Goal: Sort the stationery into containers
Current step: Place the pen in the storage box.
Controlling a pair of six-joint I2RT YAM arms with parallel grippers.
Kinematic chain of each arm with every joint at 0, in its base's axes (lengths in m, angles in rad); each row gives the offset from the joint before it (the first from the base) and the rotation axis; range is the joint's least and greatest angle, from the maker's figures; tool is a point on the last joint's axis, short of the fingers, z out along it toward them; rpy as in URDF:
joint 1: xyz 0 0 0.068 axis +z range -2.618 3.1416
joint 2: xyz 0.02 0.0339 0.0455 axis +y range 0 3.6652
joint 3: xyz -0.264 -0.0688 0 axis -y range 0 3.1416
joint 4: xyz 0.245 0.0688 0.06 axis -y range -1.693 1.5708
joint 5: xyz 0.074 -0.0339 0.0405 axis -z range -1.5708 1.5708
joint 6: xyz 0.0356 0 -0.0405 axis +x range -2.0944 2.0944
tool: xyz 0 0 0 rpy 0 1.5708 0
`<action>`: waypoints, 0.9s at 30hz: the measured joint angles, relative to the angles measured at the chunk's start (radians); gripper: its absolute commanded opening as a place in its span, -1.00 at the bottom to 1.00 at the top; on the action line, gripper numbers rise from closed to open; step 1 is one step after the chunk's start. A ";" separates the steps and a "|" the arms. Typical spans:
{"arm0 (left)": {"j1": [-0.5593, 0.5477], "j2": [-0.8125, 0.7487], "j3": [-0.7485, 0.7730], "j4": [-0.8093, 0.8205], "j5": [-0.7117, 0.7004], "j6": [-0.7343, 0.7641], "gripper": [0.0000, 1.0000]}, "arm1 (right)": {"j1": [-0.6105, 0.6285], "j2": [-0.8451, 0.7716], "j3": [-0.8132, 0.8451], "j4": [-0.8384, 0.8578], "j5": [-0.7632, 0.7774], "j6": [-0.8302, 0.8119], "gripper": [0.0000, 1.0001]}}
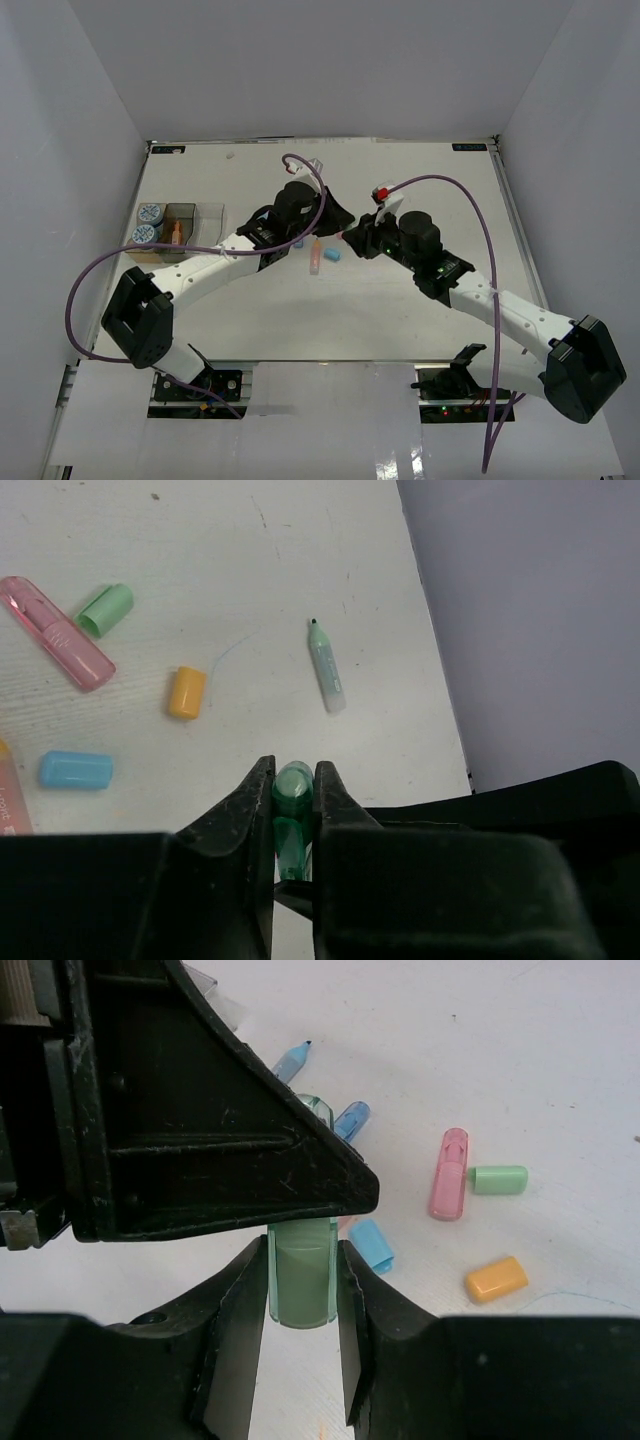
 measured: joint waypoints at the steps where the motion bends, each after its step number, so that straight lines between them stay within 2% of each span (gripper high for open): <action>1: -0.002 -0.001 0.000 0.000 -0.005 0.000 -0.81 | 0.000 0.000 -0.002 0.002 0.000 0.005 -0.34; 4: -0.003 -0.002 0.000 -0.010 -0.016 0.006 -0.89 | 0.000 -0.001 -0.008 0.009 -0.003 0.012 0.03; 5: -0.005 -0.003 0.000 -0.018 -0.027 0.014 -0.90 | 0.000 -0.001 -0.008 0.008 -0.004 0.011 0.30; 7: -0.004 -0.005 0.000 -0.048 -0.059 0.036 -0.90 | 0.001 -0.002 -0.008 0.007 -0.004 0.014 0.67; 10: 0.011 -0.015 0.005 -0.105 -0.103 0.085 -0.88 | 0.001 -0.008 -0.008 -0.003 -0.003 0.009 0.95; 14: 0.107 -0.057 0.006 -0.211 -0.142 0.181 -0.82 | 0.001 -0.039 -0.013 -0.033 0.013 -0.008 0.86; 21: 0.474 -0.123 0.040 -0.402 -0.296 0.423 -0.78 | 0.001 -0.104 -0.059 -0.109 0.050 -0.043 0.82; 27: 0.692 -0.029 0.078 -0.480 -0.390 0.586 -0.74 | 0.001 -0.126 -0.112 -0.160 0.049 -0.067 0.82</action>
